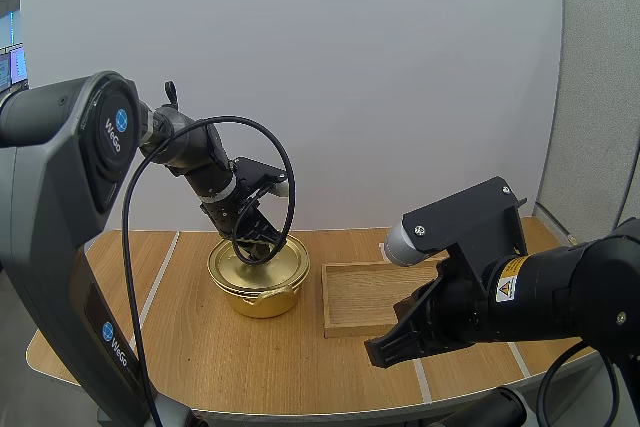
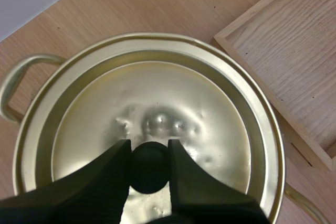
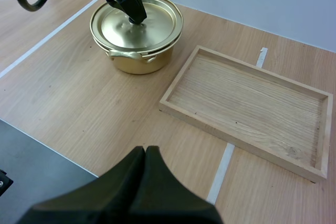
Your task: Open the pot, put the pineapple inside, and close it
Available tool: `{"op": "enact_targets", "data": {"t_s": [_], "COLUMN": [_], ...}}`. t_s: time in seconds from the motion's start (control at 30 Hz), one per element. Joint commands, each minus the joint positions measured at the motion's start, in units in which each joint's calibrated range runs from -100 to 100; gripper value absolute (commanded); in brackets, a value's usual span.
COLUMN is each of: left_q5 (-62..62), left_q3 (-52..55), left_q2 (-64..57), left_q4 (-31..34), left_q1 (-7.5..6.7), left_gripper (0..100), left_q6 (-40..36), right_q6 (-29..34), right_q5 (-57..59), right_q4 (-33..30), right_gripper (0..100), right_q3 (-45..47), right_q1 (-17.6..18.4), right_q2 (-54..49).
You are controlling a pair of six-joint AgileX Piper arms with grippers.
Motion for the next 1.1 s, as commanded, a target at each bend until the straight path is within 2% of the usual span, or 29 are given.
{"op": "enact_targets", "data": {"t_s": [0.0, 0.5, 0.53, 0.6, 0.63, 0.7, 0.73, 1.07], "left_q5": [4.64, 6.28, 6.28, 6.28, 6.4, 6.4, 6.4, 9.16], "left_q3": [0.07, 0.07, 0.07, 0.07, 0.07, 0.07, 0.07, -0.65], "left_q2": [0.61, 0.61, 0.61, 0.61, 0.48, 0.16, -0.13, -4.93], "left_q4": [-0.2, -1.23, -1.48, -2.4, -2.96, -3.81, -4.34, -4.6], "left_q1": [-0.01, -0.01, -0.01, -0.01, -0.01, -0.01, -0.01, -0.01], "left_gripper": [0, 2, 6, 25, 41, 85, 100, 100], "left_q6": [0.23, 0.63, 0.63, 0.88, 1.4, 1.4, 1.4, 2.42], "right_q6": [-0.57, -0.57, -0.57, -0.57, -0.57, -0.57, -0.57, -0.57], "right_q5": [0.0, 0.0, 0.0, 0.0, 0.0, 0.0, 0.0, 0.0], "right_q4": [0.05, 0.05, 0.05, 0.05, 0.05, 0.05, 0.05, 0.05], "right_gripper": [0, 0, 0, 0, 0, 0, 0, 0], "right_q3": [0.18, 0.18, 0.18, 0.18, 0.18, 0.18, 0.18, 0.18], "right_q1": [-0.25, -0.25, -0.25, -0.25, -0.25, -0.25, -0.25, -0.25], "right_q2": [-0.47, -0.47, -0.47, -0.47, -0.47, -0.47, -0.47, -0.47]}}
